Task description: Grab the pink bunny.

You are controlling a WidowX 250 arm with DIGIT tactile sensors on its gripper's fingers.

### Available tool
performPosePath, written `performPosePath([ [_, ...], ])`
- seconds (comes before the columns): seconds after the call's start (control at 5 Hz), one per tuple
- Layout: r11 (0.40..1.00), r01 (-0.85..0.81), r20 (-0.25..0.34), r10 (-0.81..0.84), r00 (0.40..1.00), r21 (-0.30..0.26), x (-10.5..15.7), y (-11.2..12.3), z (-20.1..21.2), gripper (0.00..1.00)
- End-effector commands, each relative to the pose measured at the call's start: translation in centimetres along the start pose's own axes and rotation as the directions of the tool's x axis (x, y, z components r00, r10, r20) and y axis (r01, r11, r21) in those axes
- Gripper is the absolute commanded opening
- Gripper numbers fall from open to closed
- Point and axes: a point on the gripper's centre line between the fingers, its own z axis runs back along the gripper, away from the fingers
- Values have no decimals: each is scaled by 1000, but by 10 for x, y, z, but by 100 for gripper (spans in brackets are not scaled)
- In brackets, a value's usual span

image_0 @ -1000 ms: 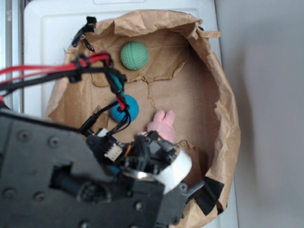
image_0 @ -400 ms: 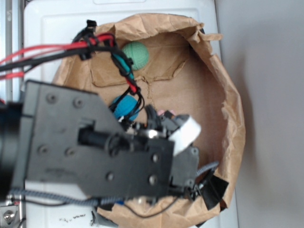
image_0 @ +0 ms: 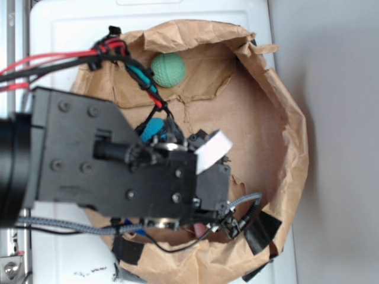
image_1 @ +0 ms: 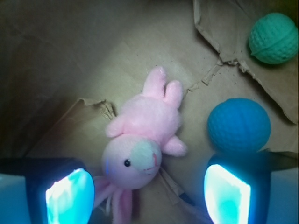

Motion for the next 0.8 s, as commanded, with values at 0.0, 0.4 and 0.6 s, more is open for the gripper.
performPosePath([
  [0.0,999,-32,49,33,998,-32,4,-13,-11,100],
  [0.4,999,-36,101,35,994,-1,-31,16,-12,100],
  [0.6,999,-33,145,30,989,20,-59,48,-20,90],
])
